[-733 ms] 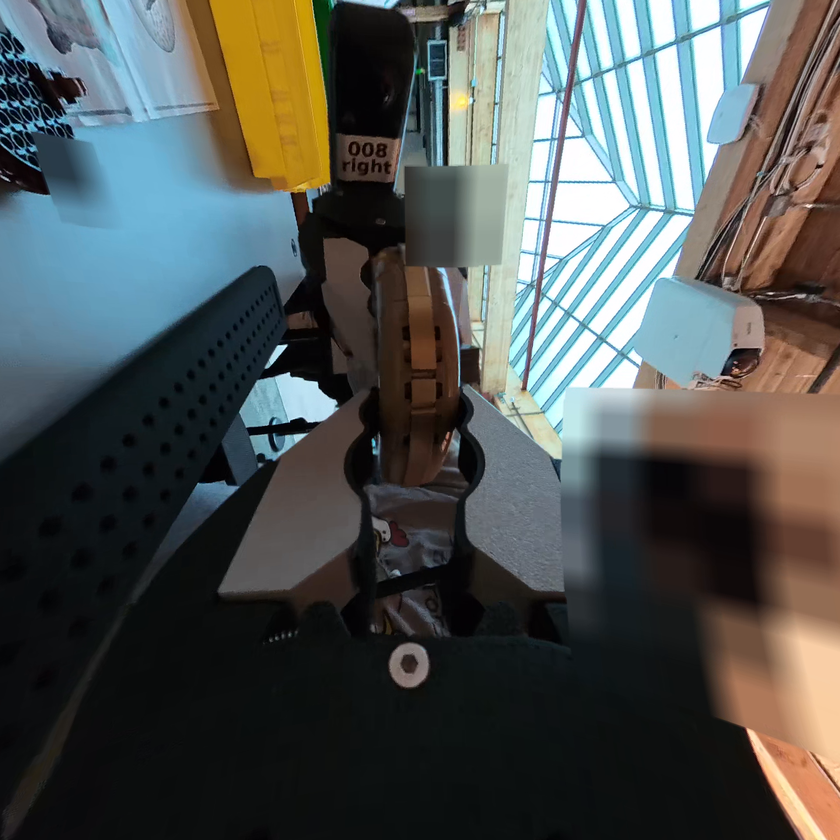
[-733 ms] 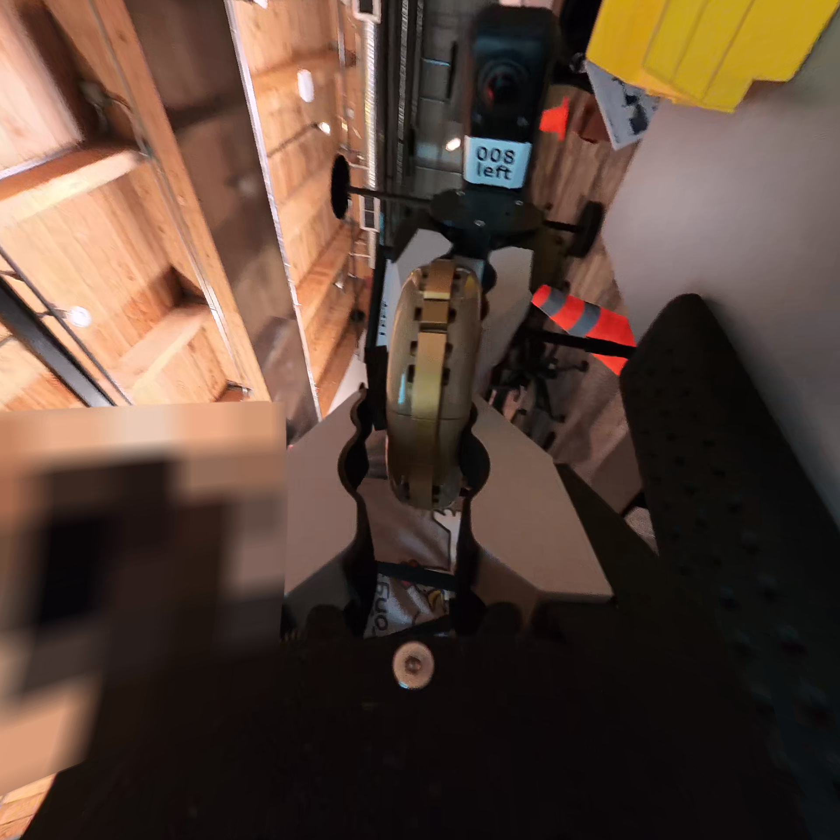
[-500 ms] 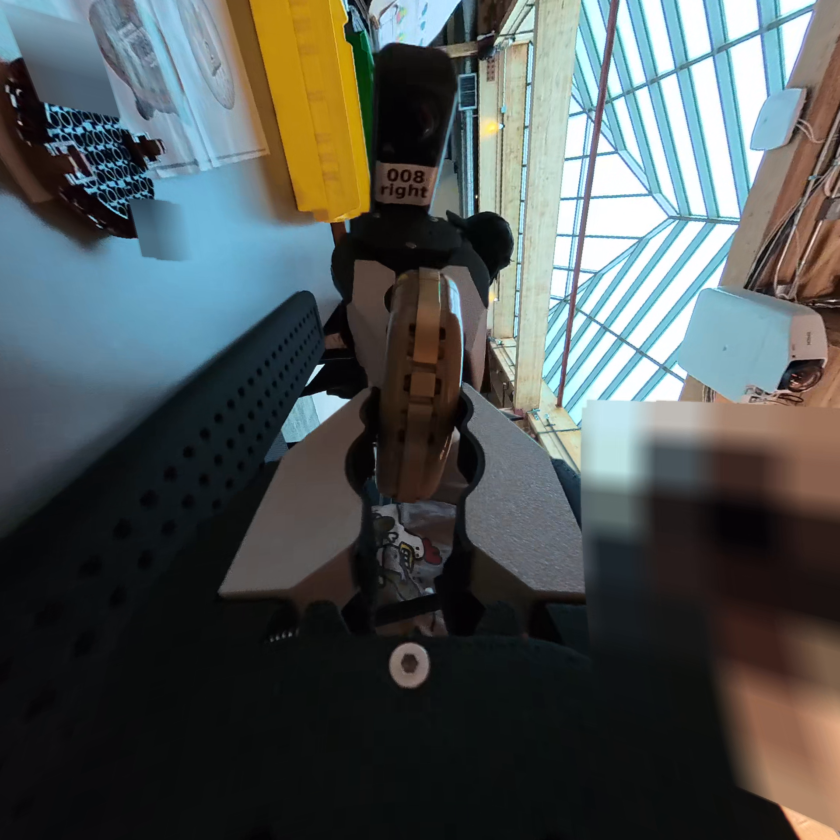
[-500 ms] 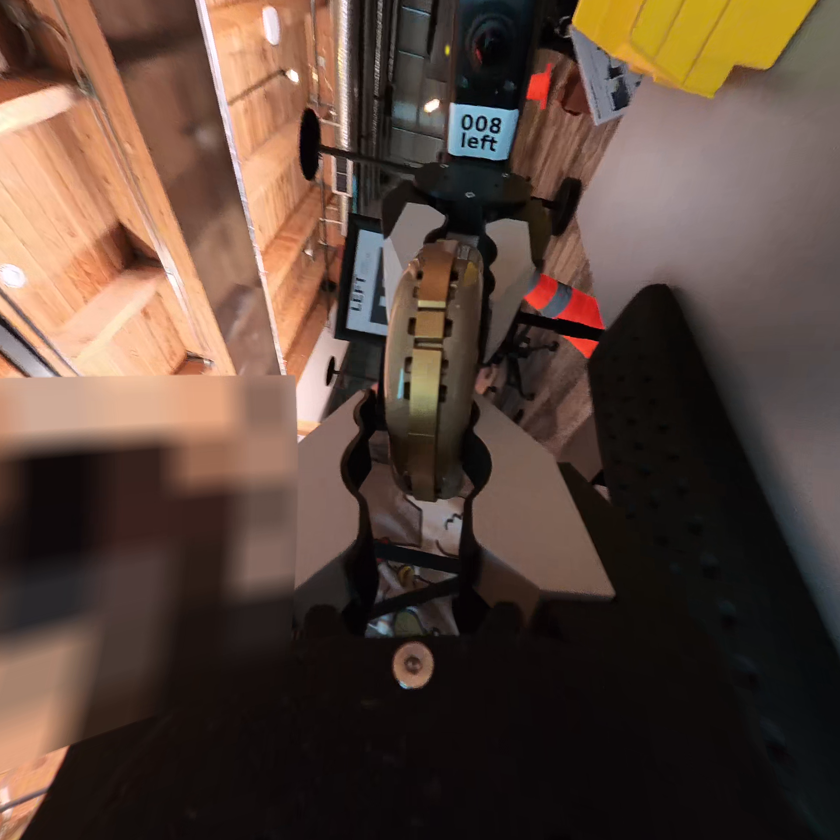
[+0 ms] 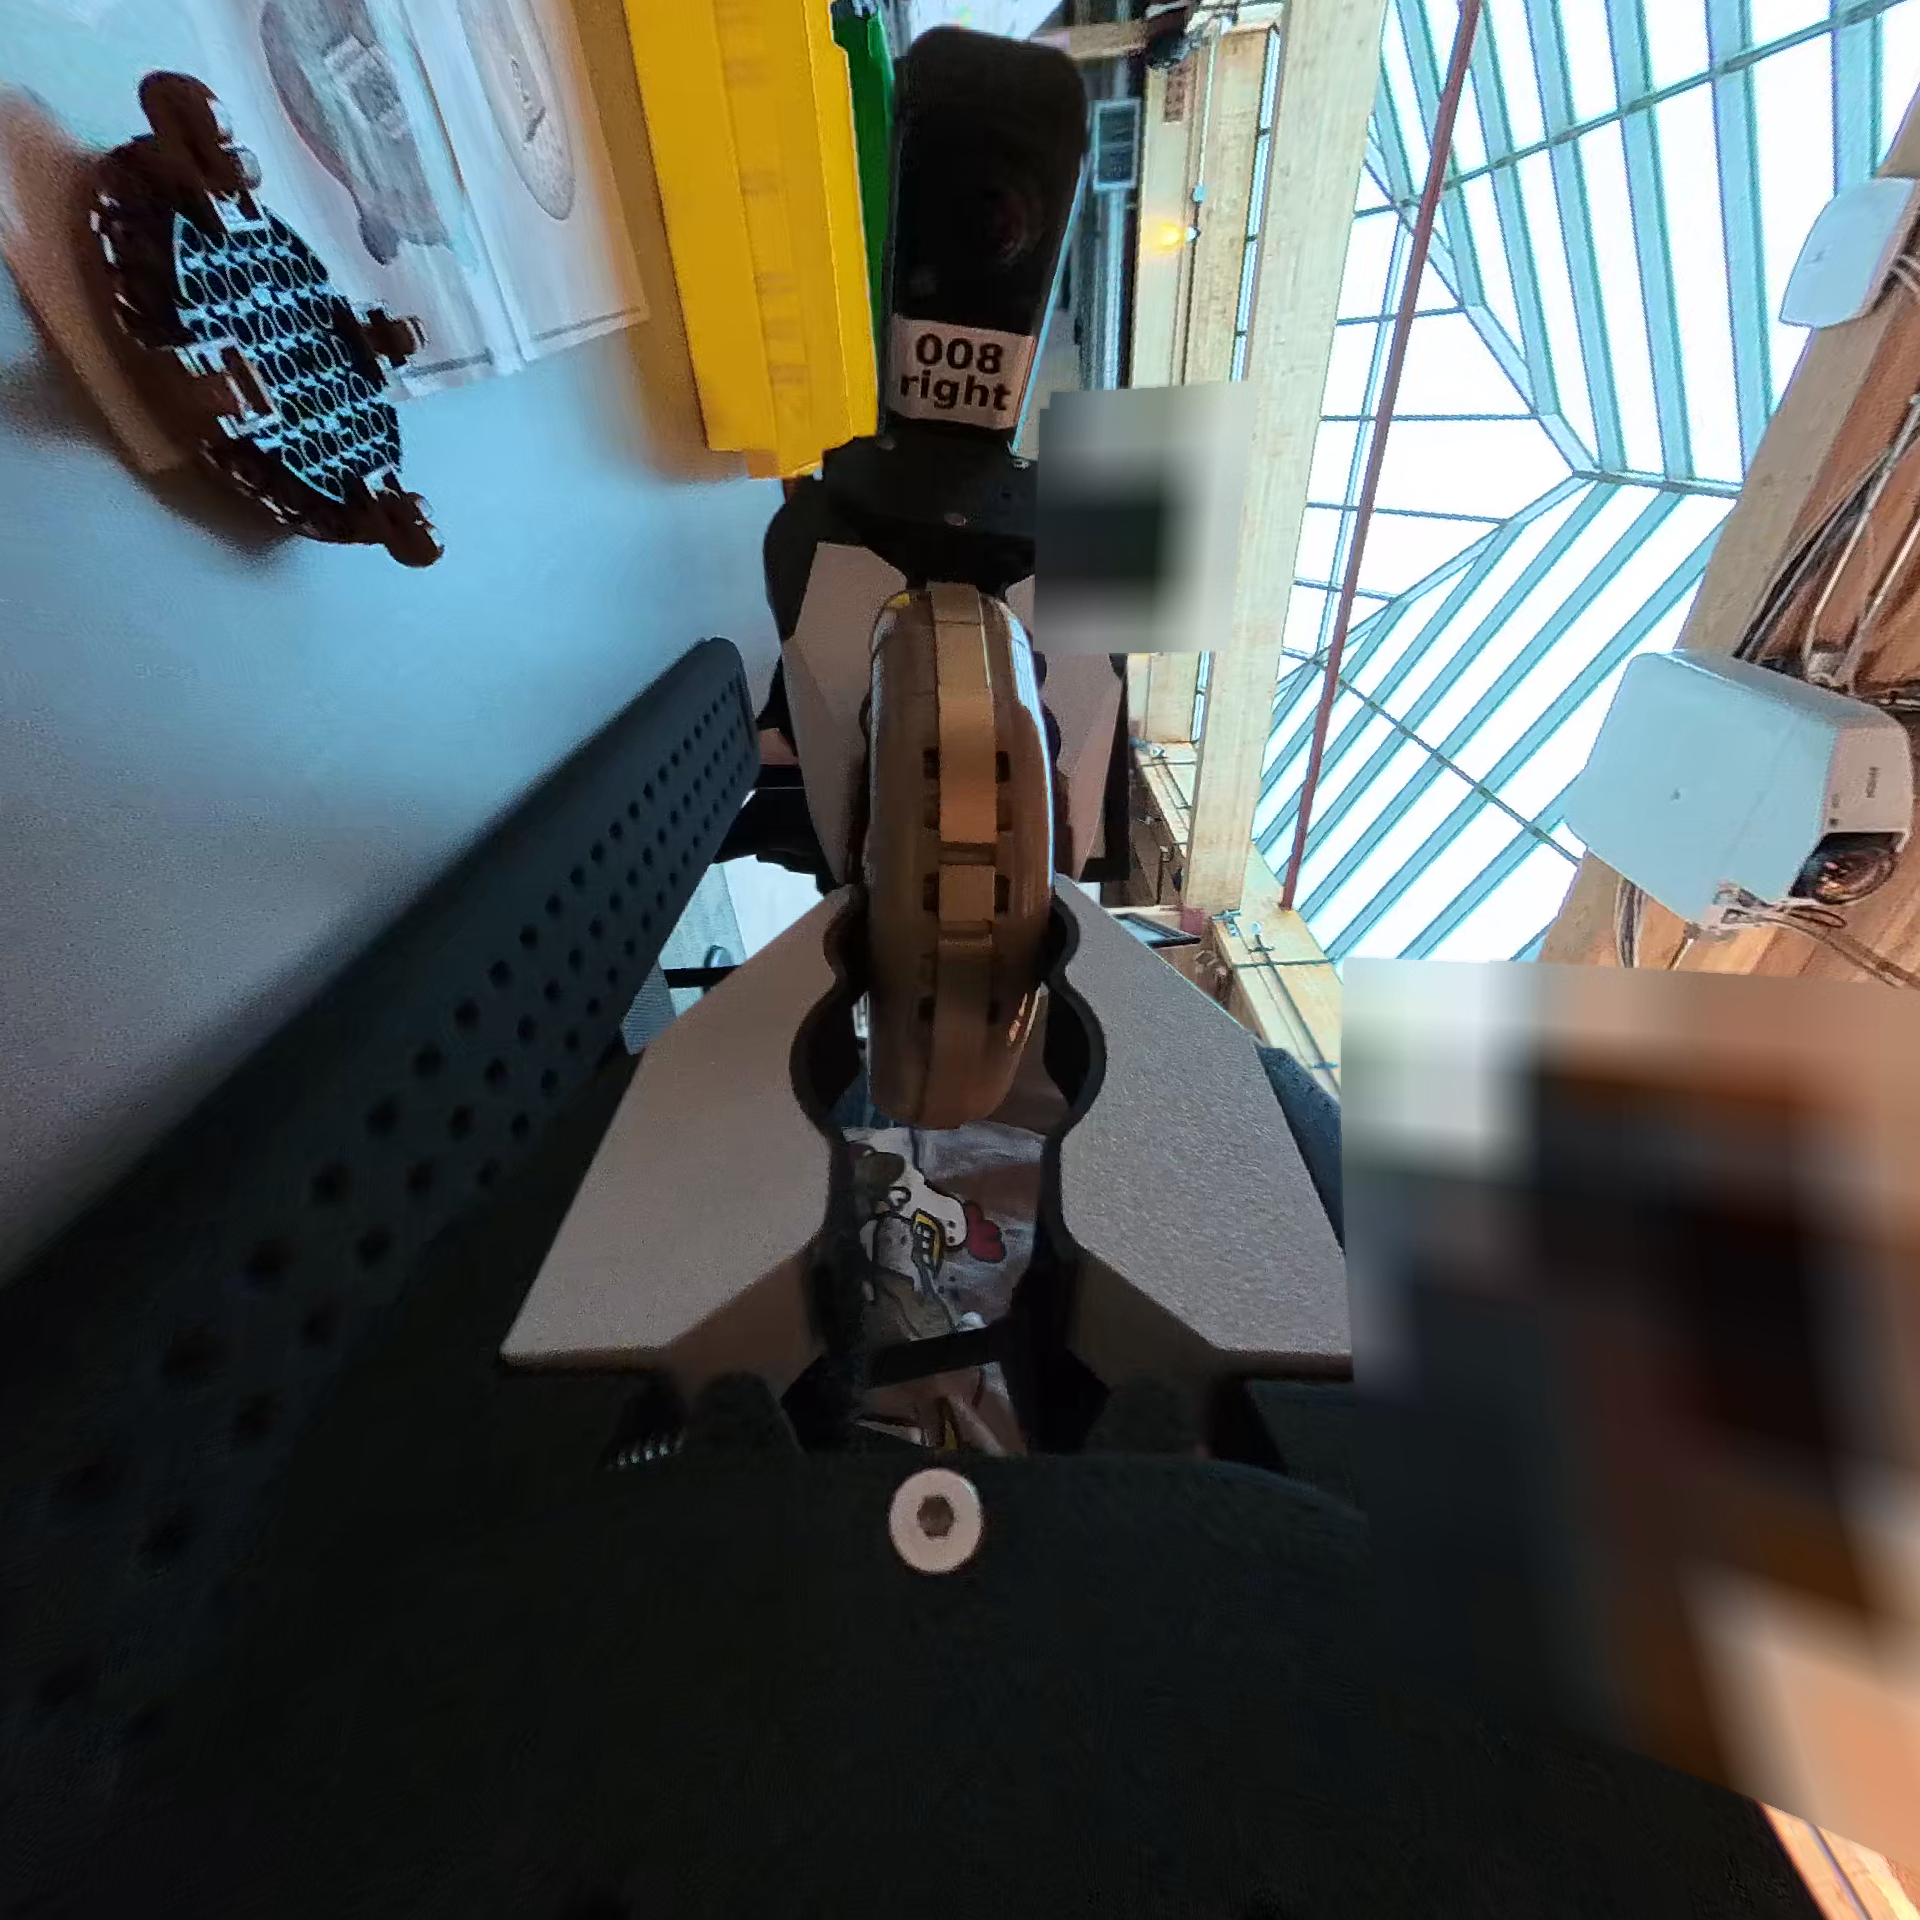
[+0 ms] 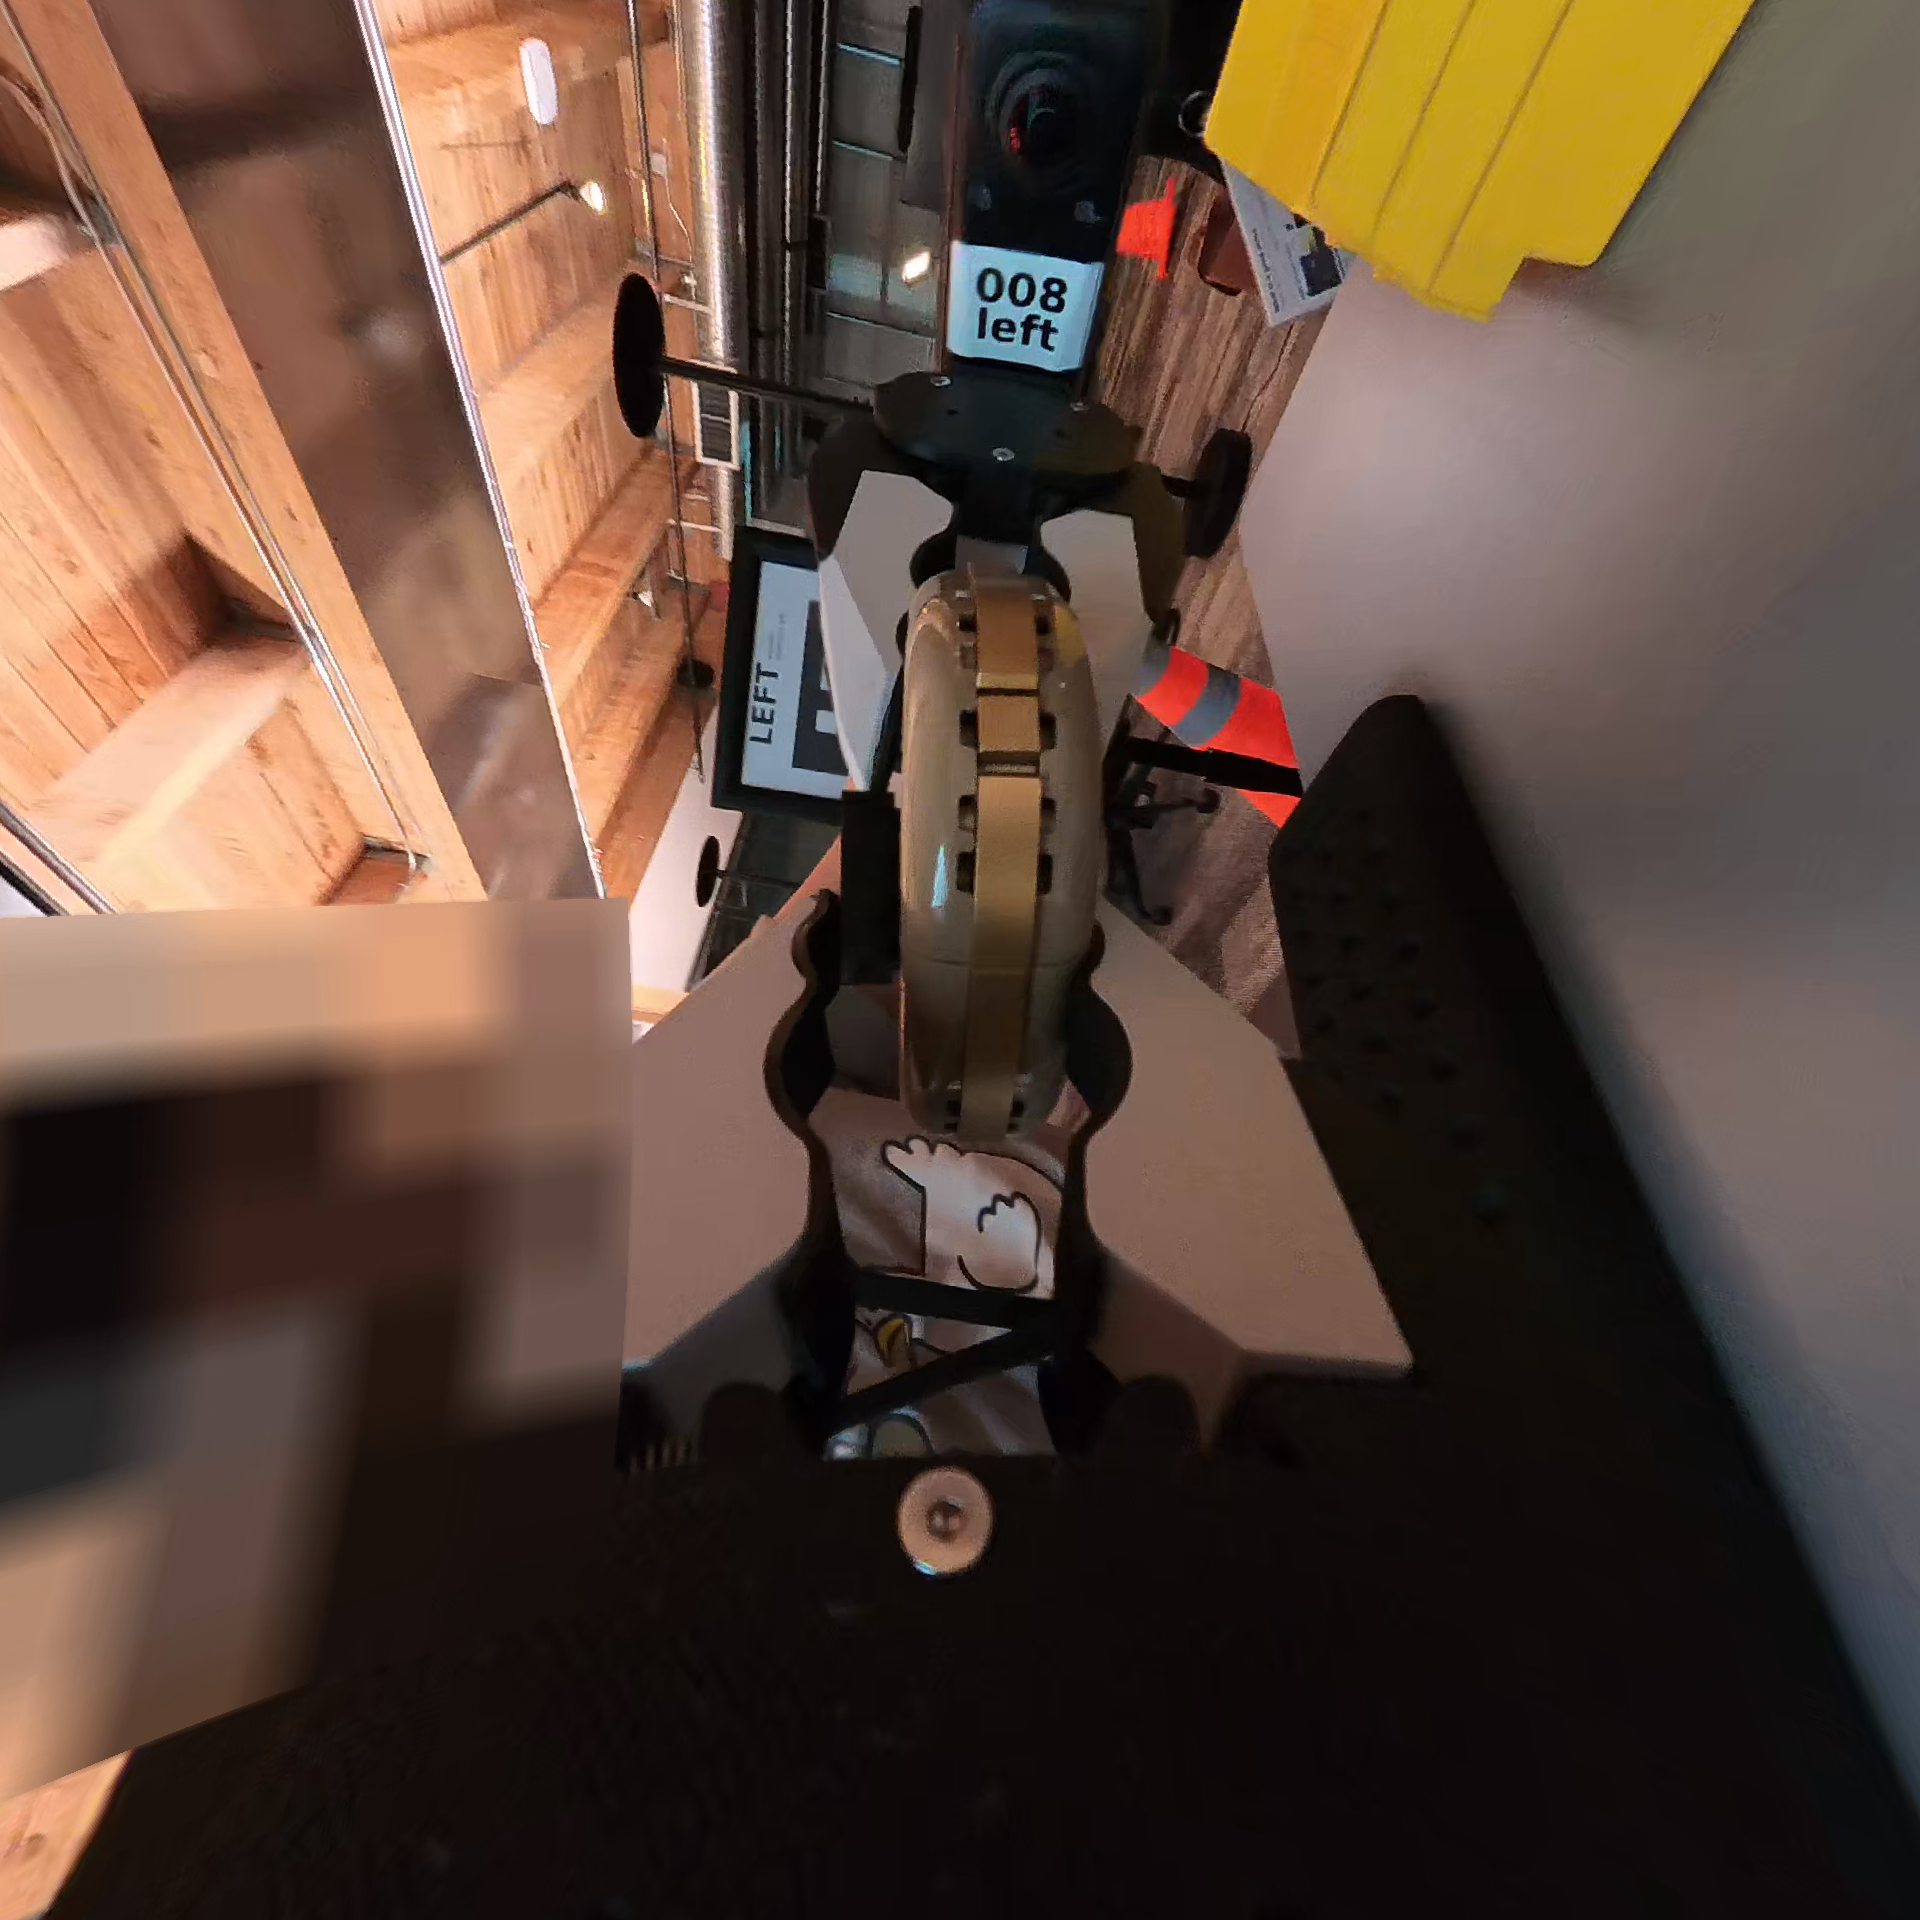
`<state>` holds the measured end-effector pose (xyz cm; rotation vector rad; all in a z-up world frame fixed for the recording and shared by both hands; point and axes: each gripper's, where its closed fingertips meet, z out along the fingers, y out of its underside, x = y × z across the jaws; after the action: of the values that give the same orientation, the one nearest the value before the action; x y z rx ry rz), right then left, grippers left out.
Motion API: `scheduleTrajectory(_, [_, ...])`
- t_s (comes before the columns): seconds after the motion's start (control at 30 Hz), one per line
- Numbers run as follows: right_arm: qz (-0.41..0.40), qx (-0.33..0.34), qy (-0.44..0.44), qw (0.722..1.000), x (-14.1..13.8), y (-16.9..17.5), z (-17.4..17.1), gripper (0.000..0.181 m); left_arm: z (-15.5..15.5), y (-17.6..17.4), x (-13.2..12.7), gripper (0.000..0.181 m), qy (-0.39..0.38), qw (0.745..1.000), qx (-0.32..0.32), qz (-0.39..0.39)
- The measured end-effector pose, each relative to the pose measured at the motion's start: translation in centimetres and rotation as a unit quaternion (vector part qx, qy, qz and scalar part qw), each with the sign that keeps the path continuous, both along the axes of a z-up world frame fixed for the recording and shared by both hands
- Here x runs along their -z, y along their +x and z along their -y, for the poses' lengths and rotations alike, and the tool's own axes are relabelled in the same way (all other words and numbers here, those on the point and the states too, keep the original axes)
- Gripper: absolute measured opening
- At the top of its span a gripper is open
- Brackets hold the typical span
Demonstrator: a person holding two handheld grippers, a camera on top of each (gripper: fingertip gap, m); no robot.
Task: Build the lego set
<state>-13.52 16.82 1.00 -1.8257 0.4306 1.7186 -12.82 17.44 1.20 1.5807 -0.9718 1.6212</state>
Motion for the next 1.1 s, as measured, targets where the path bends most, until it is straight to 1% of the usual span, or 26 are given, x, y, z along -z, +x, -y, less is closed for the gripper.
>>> scheduleTrajectory(0.1, [-0.006,0.011,-0.004,1.0,0.2,0.3,-0.3,0.042,0.0,0.1,0.2,0.029,0.009,1.0,0.005,0.002])
scheduleTrajectory(0.2, [0.042,0.01,-0.006,0.999,0.9,0.6,-0.3,0.049,0.0,0.3,0.5,0.029,0.007,1.0,0.005,0.001])
scheduleTrajectory(0.27, [0.094,0.015,-0.001,0.995,1.1,1.0,-0.4,0.052,0.0,0.4,0.7,0.03,0.0,1.0,0.003,0.001])
scheduleTrajectory(0.37, [0.196,0.026,0.02,0.98,1.0,1.8,-0.6,0.069,0.1,0.5,0.6,0.03,-0.009,1.0,0.001,0.008])
scheduleTrajectory(0.43, [0.291,0.055,0.051,0.954,0.5,3.2,-1.0,0.081,0.1,0.5,0.5,0.03,-0.012,1.0,0.0,0.014])
scheduleTrajectory(0.47, [0.343,0.078,0.092,0.932,-0.5,3.7,-1.3,0.077,0.0,0.5,0.6,0.029,-0.012,1.0,-0.003,0.014])
scheduleTrajectory(0.5, [0.41,0.093,0.138,0.897,-1.6,3.9,-1.2,0.07,-0.2,0.5,0.6,0.029,-0.013,1.0,-0.006,0.014])
scheduleTrajectory(0.53, [0.487,0.108,0.177,0.849,-2.6,4.1,-1.1,0.062,-0.3,0.6,0.5,0.029,-0.016,1.0,-0.009,0.013])
scheduleTrajectory(0.57, [0.557,0.114,0.217,0.794,-3.6,3.8,-0.9,0.053,-0.5,0.6,0.5,0.029,-0.017,1.0,-0.013,0.011])
scheduleTrajectory(0.6, [0.617,0.107,0.244,0.741,-4.0,3.3,-0.7,0.04,-0.7,0.7,0.5,0.029,-0.016,1.0,-0.015,0.01])
scheduleTrajectory(0.63, [0.663,0.106,0.242,0.7,-4.1,3.3,-0.7,0.037,-0.9,0.7,0.5,0.029,-0.012,1.0,-0.017,0.009])
scheduleTrajectory(0.67, [0.681,0.095,0.237,0.686,-3.9,2.9,-0.8,0.038,-1.0,0.8,0.4,0.029,-0.008,1.0,-0.018,0.01])
scheduleTrajectory(0.73, [0.663,0.072,0.212,0.715,-3.1,2.0,-1.0,0.044,-1.0,0.8,0.1,0.03,-0.006,1.0,-0.017,0.012])
scheduleTrajectory(0.77, [0.654,0.071,0.203,0.725,-2.9,1.9,-1.2,0.039,-1.0,0.8,-0.1,0.029,-0.007,1.0,-0.016,0.014])
scheduleTrajectory(0.8, [0.651,0.069,0.199,0.729,-2.7,1.9,-1.3,0.029,-0.9,0.8,-0.3,0.029,-0.008,1.0,-0.015,0.016])
scheduleTrajectory(0.87, [0.661,0.072,0.192,0.722,-2.5,2.4,-1.5,0.019,-0.8,0.7,-0.5,0.029,-0.009,1.0,-0.014,0.018])
scheduleTrajectory(0.9, [0.66,0.068,0.192,0.723,-2.5,2.3,-1.4,0.014,-0.8,0.7,-0.5,0.029,-0.011,1.0,-0.013,0.017])
scheduleTrajectory(0.97, [0.645,0.058,0.184,0.739,-2.3,2.2,-1.3,0.014,-0.8,0.7,-0.4,0.029,-0.012,1.0,-0.014,0.011])
scheduleTrajectory(1.0, [0.63,0.059,0.181,0.753,-2.3,2.2,-1.3,0.014,-0.9,0.7,-0.4,0.029,-0.017,1.0,-0.016,0.009])
scheduleTrajectory(1.03, [0.599,0.066,0.177,0.778,-2.4,2.3,-1.3,0.014,-1.0,0.8,-0.4,0.029,-0.027,0.999,-0.018,0.006])
scheduleTrajectory(1.07, [0.55,0.07,0.168,0.815,-2.6,2.1,-1.2,0.015,-1.1,0.8,-0.6,0.029,-0.038,0.999,-0.02,0.004])
scheduleTrajectory(1.1, [0.475,0.07,0.161,0.863,-3.1,1.7,-1.0,0.015,-1.1,0.8,-0.6,0.029,-0.046,0.999,-0.021,0.002])
